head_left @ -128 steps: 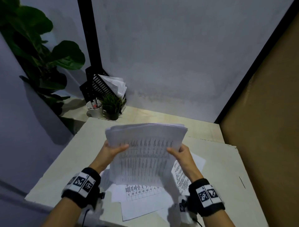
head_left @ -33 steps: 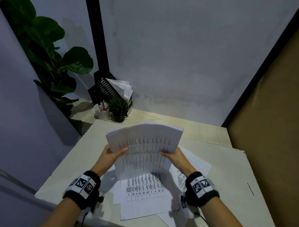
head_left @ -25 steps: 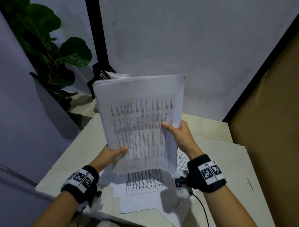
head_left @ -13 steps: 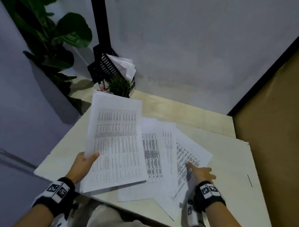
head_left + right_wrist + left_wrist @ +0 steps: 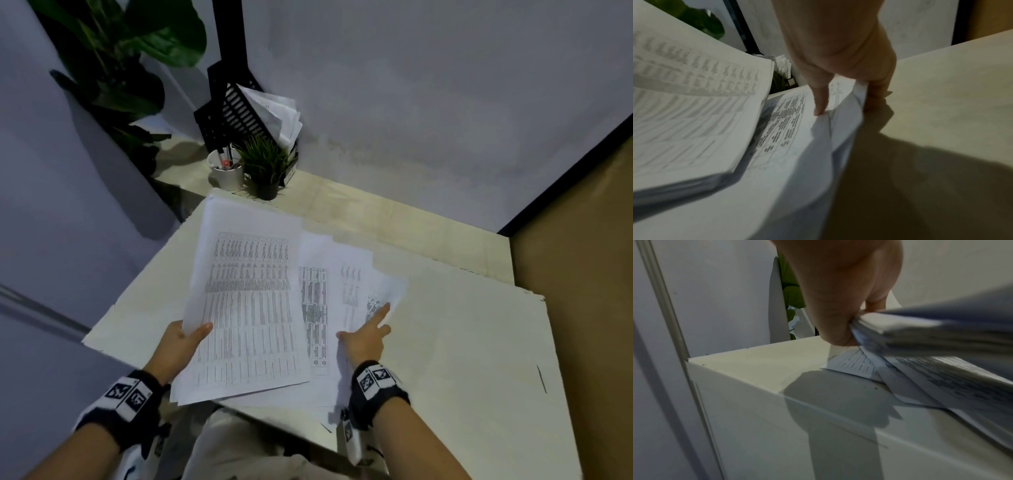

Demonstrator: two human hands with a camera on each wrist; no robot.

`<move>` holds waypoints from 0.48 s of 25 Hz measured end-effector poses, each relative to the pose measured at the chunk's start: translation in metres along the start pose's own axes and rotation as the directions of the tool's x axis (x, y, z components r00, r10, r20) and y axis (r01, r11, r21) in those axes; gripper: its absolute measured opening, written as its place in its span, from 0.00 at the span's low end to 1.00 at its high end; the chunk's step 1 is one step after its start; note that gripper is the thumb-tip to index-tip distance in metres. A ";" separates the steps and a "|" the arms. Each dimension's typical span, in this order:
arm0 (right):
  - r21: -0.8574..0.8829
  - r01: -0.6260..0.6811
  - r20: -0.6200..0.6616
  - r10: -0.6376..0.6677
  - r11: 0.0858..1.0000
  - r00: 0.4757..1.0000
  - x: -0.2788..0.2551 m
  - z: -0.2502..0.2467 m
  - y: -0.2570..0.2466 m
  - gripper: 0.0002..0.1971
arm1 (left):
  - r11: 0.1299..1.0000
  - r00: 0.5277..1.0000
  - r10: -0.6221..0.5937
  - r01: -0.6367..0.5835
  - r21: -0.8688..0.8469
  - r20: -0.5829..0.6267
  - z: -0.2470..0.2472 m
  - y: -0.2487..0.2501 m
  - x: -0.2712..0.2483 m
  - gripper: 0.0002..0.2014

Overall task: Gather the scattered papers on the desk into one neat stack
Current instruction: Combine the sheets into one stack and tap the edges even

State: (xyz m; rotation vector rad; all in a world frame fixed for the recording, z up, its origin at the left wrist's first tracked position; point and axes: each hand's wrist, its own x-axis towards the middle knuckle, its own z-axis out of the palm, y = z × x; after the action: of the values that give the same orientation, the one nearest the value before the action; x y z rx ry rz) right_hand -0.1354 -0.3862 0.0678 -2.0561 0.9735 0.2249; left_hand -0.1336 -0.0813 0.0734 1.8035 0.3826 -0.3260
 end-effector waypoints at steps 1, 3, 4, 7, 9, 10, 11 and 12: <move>-0.018 0.035 0.003 -0.035 0.999 0.999 -0.006 0.004 0.000 0.61 | 1.000 1.000 0.000 0.000 0.000 -0.009 0.000 -0.001 0.000 0.09; -0.079 0.113 0.031 -0.111 0.990 0.993 -0.020 0.018 0.001 0.64 | 1.000 1.000 -0.002 0.003 0.009 -0.022 0.002 -0.002 0.000 0.08; -0.096 0.145 0.059 -0.139 0.985 0.988 -0.027 0.025 0.002 0.63 | 1.000 1.000 -0.007 0.008 0.017 -0.025 0.002 -0.004 0.001 0.09; -0.034 0.160 0.126 -0.155 0.987 0.980 -0.032 0.034 -0.003 0.57 | 0.999 0.999 -0.021 0.023 0.045 -0.043 0.003 -0.011 0.002 0.12; 0.095 0.098 0.140 -0.111 0.991 0.984 -0.020 0.023 -0.006 0.55 | 0.999 0.998 -0.024 0.026 0.036 -0.050 0.002 -0.011 0.002 0.12; 0.164 0.068 0.134 -0.091 0.984 0.987 -0.012 0.012 -0.006 0.56 | 1.000 0.998 -0.017 0.018 0.022 -0.054 0.000 -0.007 0.002 0.10; 0.219 0.049 0.115 -0.076 0.974 0.990 -0.004 -0.002 -0.006 0.56 | 1.000 0.998 -0.013 0.013 0.003 -0.062 -0.003 -0.002 0.001 0.09; 0.244 0.040 0.082 -0.062 0.969 0.995 0.004 -0.018 -0.004 0.56 | 1.000 0.997 -0.005 0.004 -0.019 -0.074 -0.007 0.003 0.002 0.09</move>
State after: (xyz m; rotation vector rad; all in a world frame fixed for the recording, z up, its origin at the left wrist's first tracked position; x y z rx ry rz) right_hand -0.1330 -0.4004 0.0793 -1.8294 0.8481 0.1610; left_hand -0.1304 -0.0752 0.0767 1.7997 0.4404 -0.2584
